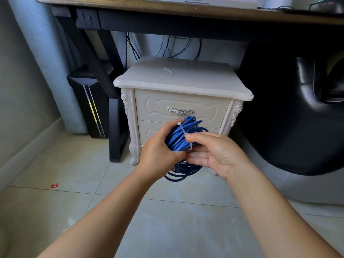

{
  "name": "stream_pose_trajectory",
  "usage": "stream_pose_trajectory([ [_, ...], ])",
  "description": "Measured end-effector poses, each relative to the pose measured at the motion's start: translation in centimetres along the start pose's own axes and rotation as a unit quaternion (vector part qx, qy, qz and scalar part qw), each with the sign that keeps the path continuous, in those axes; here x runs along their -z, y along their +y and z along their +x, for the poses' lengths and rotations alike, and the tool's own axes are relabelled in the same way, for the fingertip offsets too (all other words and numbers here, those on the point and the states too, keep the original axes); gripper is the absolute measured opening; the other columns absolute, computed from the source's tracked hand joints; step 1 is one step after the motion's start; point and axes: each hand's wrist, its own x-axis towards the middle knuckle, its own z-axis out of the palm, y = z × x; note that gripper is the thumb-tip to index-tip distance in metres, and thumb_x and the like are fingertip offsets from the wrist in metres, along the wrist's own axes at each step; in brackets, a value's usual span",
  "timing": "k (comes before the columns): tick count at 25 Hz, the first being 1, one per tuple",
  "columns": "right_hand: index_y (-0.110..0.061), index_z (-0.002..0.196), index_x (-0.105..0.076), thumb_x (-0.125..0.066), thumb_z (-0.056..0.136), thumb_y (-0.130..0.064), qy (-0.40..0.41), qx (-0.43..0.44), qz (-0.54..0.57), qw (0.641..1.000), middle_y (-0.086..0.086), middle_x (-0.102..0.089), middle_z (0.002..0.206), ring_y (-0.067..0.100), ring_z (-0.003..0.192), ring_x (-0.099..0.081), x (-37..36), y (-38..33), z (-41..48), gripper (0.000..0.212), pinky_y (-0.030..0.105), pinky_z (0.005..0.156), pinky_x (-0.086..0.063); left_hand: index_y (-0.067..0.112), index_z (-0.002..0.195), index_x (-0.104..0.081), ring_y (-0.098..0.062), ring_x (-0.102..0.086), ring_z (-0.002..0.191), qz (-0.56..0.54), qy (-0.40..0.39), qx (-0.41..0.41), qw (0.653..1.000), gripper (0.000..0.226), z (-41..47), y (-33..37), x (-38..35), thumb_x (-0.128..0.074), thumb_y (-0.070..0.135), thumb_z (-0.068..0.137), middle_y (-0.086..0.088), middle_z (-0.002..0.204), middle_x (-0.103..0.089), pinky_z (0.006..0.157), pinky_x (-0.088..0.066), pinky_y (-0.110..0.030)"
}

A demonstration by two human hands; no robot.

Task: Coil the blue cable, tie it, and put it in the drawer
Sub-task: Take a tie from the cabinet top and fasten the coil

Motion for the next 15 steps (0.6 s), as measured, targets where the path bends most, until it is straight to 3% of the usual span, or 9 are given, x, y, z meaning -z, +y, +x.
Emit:
stream_pose_trajectory([
  [4,-0.006,0.102,-0.07,-0.076,0.083,-0.016,0.007,0.002,-0.006,1.0,0.015,-0.077,0.089,0.031,0.083,-0.075,-0.07,0.01,-0.05,0.022,0.039,0.076,-0.06,0.051,0.121,-0.053,0.002,-0.065,0.1,0.024,0.006,-0.008,1.0,0.072,0.01,-0.07,-0.02,-0.077,0.01,0.067,0.028,0.106,-0.067,0.088,-0.055,-0.038],
  [7,-0.006,0.101,-0.07,-0.077,0.082,-0.019,0.014,0.005,-0.01,1.0,0.014,-0.077,0.089,0.03,0.081,-0.075,-0.13,0.02,-0.14,0.024,0.038,0.075,-0.061,0.054,0.125,-0.049,0.001,-0.064,0.103,0.057,0.006,-0.027,0.998,0.071,-0.02,-0.11,-0.12,-0.076,0.024,0.067,0.029,0.11,-0.066,0.09,-0.054,-0.038],
  [10,-0.006,0.105,-0.071,-0.077,0.083,-0.023,0.023,0.013,-0.005,1.0,0.016,-0.076,0.093,0.028,0.079,-0.073,-0.15,0.04,-0.23,0.029,0.036,0.076,-0.061,0.054,0.13,-0.047,0.005,-0.059,0.11,0.106,-0.002,-0.048,0.993,0.073,-0.08,-0.04,-0.11,-0.083,0.038,0.068,0.031,0.119,-0.062,0.093,-0.05,-0.028],
  [13,-0.012,0.094,-0.074,-0.077,0.083,-0.025,0.044,0.042,-0.001,0.998,0.016,-0.076,0.093,0.026,0.074,-0.067,-0.74,0.24,-0.36,0.018,0.036,0.079,-0.061,0.053,0.13,-0.049,0.006,-0.058,0.109,0.129,0.03,-0.062,0.989,0.069,-0.14,0.21,-0.38,-0.082,0.047,0.07,0.029,0.12,-0.062,0.089,-0.048,-0.02],
  [15,-0.017,0.09,-0.074,-0.073,0.086,-0.027,0.038,0.068,-0.014,0.997,0.012,-0.077,0.086,0.022,0.072,-0.072,-1.01,0.11,-0.6,0.011,0.033,0.076,-0.061,0.052,0.127,-0.053,0.005,-0.061,0.104,0.119,0.068,-0.059,0.989,0.061,-0.12,0.11,-0.54,-0.081,0.046,0.072,0.027,0.115,-0.066,0.087,-0.05,-0.023],
])
